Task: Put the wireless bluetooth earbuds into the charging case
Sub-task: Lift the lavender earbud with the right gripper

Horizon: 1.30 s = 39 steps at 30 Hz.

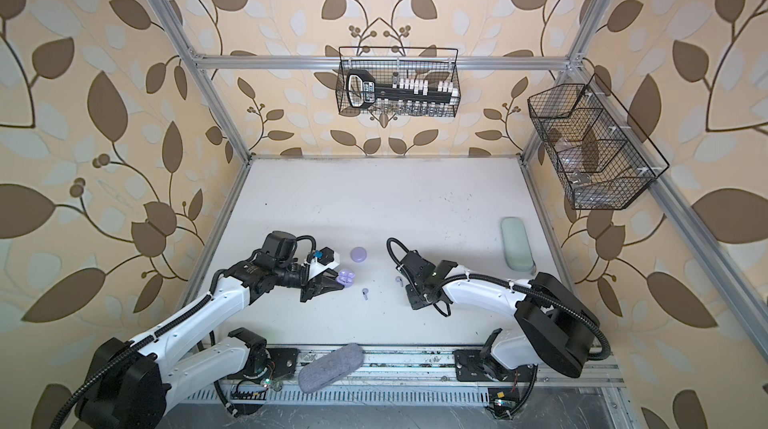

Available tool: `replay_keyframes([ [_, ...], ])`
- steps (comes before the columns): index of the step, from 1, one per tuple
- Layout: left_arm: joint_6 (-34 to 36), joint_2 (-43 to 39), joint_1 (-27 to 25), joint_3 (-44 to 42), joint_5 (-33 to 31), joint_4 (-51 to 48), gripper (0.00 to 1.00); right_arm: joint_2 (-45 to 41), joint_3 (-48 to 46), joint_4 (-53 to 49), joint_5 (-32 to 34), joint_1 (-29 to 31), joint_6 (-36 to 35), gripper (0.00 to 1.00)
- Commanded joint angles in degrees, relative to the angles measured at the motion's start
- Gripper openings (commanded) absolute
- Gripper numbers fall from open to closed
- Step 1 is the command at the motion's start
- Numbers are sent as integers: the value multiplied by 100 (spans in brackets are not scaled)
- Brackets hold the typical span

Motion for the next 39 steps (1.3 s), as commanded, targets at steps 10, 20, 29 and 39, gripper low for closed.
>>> replay_keyframes([
  [10, 23, -17, -47, 206, 63, 23, 6, -106, -64, -57, 52, 13, 2, 7],
  [20, 14, -17, -47, 201, 58, 33, 6, -287, -1, -41, 102, 20, 36, 5],
  [29, 12, -29, -47, 196, 49, 51, 6, -621, 56, 57, 147, 67, 41, 5],
  [39, 2, -34, -47, 196, 50, 47, 6, -836, 184, 87, 194, 65, 87, 4],
])
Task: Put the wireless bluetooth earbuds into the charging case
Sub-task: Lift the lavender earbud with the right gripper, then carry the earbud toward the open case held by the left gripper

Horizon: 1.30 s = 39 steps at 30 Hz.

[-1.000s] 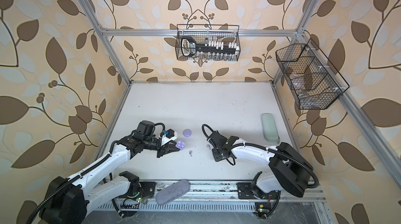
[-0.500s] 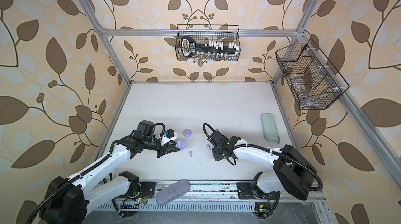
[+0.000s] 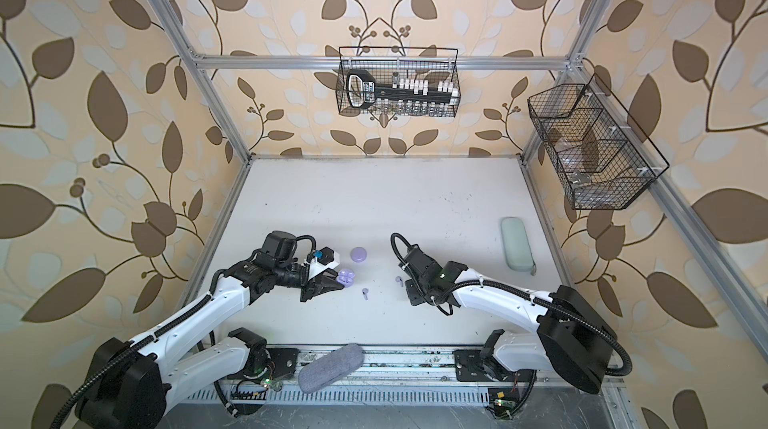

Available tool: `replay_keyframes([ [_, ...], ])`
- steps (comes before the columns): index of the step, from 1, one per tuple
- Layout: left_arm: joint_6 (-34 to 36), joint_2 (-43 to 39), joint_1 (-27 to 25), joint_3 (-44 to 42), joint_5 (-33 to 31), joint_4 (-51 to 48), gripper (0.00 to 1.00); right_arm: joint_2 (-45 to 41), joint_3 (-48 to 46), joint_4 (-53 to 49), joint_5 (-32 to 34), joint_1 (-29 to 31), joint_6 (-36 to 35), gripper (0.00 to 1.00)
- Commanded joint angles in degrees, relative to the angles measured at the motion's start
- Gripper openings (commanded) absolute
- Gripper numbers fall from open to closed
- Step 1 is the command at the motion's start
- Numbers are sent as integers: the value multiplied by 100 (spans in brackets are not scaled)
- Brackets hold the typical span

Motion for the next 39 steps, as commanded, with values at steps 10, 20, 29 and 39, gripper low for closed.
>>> replay_keyframes([
  [10, -8, -34, -47, 189, 43, 57, 5, -351, 278, 207, 105, -2, 253, 4],
  [20, -95, -78, -47, 145, -16, 160, 4, -739, 313, 716, 320, 400, 993, 5],
  [29, -304, -78, -47, 107, -144, 346, 4, -1035, 297, 1122, 863, 816, 1783, 7],
  [39, -535, -113, -47, 49, -299, 556, 5, -892, 302, 1830, 1247, 1188, 2550, 6],
])
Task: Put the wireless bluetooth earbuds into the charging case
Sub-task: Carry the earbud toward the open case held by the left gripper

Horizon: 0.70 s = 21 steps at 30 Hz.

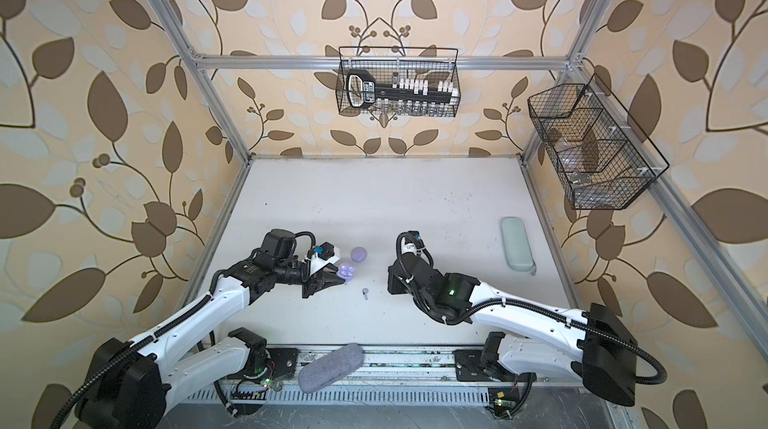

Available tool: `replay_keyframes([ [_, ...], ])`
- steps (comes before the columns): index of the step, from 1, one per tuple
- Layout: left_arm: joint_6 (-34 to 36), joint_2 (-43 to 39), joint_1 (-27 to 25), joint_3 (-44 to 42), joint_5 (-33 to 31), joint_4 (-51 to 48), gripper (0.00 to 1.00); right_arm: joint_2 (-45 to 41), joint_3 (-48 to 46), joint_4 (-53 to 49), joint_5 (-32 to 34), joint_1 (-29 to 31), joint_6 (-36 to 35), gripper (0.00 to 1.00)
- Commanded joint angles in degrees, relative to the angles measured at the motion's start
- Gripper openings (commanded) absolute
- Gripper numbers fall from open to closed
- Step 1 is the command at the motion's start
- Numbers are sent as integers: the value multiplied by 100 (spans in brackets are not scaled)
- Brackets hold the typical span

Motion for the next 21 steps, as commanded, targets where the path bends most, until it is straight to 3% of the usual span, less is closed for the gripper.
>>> replay_keyframes([
  [1, -115, -102, -47, 50, -9, 182, 5, 57, 145, 310, 320, 75, 463, 6],
  [21, -347, -58, -47, 42, -176, 362, 5, 603, 395, 1387, 588, 456, 1496, 6],
])
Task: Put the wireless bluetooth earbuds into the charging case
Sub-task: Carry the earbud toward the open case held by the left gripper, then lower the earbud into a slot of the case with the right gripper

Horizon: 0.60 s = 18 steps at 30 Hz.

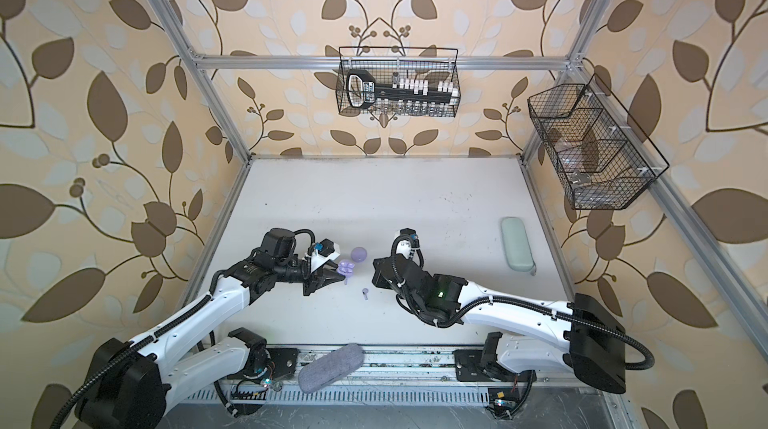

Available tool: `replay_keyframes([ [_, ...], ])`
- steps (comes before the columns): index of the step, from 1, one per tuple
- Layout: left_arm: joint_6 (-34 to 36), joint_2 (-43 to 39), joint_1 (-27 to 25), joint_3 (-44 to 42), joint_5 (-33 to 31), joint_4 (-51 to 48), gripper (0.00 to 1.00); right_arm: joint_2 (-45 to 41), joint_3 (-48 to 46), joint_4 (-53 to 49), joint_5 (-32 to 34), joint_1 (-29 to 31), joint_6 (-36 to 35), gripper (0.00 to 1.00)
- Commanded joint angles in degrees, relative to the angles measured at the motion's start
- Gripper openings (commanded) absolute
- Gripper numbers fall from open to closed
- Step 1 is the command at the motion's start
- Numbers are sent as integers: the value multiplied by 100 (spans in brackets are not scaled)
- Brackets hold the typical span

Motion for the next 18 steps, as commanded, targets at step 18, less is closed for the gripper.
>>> replay_keyframes([
  [18, -106, -23, -47, 58, -49, 225, 5, 1227, 968, 767, -188, 254, 380, 6],
])
